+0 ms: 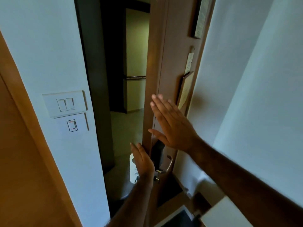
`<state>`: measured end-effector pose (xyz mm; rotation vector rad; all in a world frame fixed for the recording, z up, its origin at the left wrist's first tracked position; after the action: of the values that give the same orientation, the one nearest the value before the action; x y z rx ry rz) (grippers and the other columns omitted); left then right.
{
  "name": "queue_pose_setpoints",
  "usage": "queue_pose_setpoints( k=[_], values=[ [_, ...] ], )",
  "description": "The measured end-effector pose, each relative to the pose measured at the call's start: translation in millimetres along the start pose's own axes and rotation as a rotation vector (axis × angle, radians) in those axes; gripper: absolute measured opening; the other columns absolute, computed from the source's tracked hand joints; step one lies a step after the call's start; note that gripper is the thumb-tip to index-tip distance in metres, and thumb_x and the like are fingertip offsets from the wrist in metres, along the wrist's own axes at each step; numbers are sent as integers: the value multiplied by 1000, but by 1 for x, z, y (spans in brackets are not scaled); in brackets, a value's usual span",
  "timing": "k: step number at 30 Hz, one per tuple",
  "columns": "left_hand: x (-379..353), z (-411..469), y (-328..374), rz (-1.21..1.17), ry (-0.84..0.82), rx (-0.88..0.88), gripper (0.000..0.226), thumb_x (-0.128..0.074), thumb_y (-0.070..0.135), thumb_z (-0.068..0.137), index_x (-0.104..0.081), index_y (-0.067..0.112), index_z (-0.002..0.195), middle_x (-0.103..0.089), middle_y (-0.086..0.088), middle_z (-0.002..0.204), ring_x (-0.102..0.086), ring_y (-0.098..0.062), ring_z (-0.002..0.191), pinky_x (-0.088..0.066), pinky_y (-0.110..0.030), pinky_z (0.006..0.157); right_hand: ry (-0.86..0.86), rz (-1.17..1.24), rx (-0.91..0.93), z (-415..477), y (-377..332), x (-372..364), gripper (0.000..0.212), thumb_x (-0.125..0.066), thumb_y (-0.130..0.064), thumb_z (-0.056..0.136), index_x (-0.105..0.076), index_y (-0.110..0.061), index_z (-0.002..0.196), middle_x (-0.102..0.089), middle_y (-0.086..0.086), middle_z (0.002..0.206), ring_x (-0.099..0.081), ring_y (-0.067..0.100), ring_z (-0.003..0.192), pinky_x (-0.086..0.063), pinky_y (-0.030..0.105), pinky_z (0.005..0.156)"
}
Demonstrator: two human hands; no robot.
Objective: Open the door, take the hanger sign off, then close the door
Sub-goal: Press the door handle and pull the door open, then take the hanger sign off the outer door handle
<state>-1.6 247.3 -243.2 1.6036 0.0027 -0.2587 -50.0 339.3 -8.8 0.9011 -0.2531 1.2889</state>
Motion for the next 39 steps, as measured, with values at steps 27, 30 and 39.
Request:
queue_pose_setpoints(
  k=[27,30,39],
  values=[
    [-58,-83,-127,608,-686,62,36,-65,36,101,-49,65,116,-72,8,114,-75,-11,97,-65,-30,77,130,-428,-124,-117,106,85,88,-54,-45,96,-16,0,161,-2,18,172,-4,37,159,-12,53,127],
    [-67,-85,-130,661,-731,81,17,-54,39,107,-66,39,94,-73,6,84,-71,-2,66,-63,-25,68,126,-440,-110,-121,110,87,90,-54,-47,96,-14,0,161,4,15,173,-4,37,159,-12,52,128],
    [-85,-55,-124,914,-751,-21,27,-52,15,110,-67,4,128,-74,-17,120,-71,-36,113,-56,-37,96,140,-413,-107,-126,115,89,91,-53,-48,95,-12,-2,162,-6,20,171,-2,35,159,-9,50,128]
  ],
)
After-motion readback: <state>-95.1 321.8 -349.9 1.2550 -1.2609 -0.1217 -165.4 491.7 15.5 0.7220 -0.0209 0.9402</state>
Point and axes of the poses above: each hand's wrist, its own z-axis towards the middle knuckle, its own x-axis out of the back of the hand, y = z × x, the point moved 9 cm from there along z, towards the middle knuckle
